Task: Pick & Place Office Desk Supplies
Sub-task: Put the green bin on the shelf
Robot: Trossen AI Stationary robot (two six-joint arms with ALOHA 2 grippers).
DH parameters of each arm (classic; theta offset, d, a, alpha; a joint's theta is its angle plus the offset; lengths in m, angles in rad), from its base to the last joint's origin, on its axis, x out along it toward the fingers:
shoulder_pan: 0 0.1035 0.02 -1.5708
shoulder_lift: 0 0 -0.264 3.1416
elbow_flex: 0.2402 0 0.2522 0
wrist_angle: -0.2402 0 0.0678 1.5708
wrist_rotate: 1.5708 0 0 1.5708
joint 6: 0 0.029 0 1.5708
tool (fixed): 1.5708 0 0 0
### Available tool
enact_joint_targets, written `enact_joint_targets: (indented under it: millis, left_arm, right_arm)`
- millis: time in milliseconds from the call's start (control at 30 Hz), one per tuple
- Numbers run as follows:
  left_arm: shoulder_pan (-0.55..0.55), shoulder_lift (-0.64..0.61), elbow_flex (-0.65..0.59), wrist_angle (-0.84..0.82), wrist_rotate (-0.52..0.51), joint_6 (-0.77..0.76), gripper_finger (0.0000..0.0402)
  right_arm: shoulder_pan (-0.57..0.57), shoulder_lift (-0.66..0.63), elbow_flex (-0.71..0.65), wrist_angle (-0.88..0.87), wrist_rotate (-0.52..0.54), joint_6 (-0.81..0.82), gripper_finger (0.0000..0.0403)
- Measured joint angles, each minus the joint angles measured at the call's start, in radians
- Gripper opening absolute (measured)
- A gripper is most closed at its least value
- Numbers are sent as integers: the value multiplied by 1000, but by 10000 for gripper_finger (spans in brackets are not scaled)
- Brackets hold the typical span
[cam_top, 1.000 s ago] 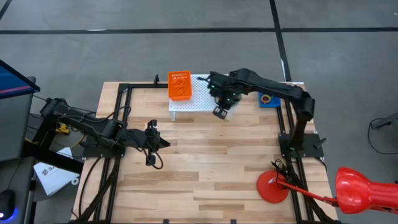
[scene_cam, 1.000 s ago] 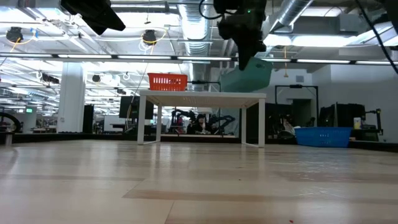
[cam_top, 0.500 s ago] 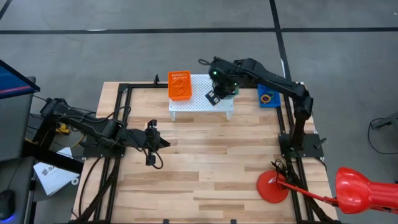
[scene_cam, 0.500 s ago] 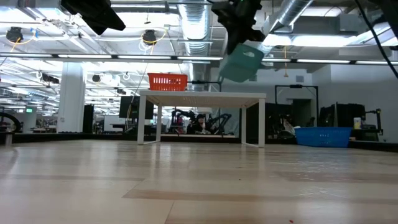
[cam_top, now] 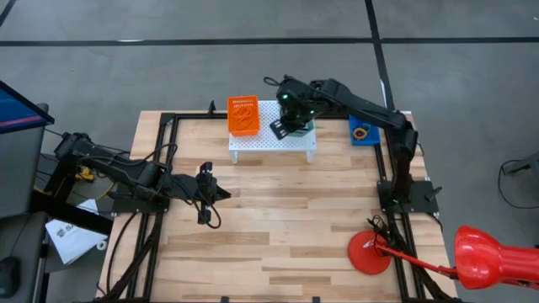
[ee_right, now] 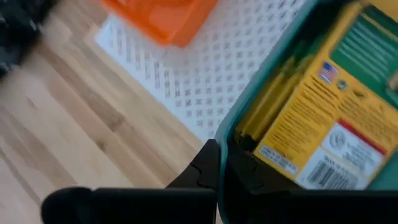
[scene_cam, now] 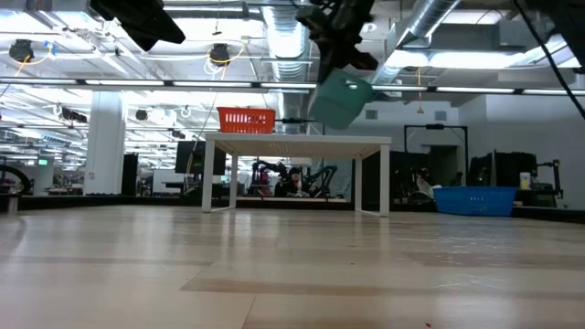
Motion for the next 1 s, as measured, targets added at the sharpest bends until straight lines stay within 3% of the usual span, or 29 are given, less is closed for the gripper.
enact_joint_targets:
  millis: [400, 1000]
  left_arm:
    - [0, 0, 0, -10, 0, -1, 17]
    - [0, 0, 0, -19, 0, -9, 17]
  right_arm:
    - [40, 229, 265, -156, 96, -28, 0]
    - [43, 244, 242, -163, 121, -12, 0]
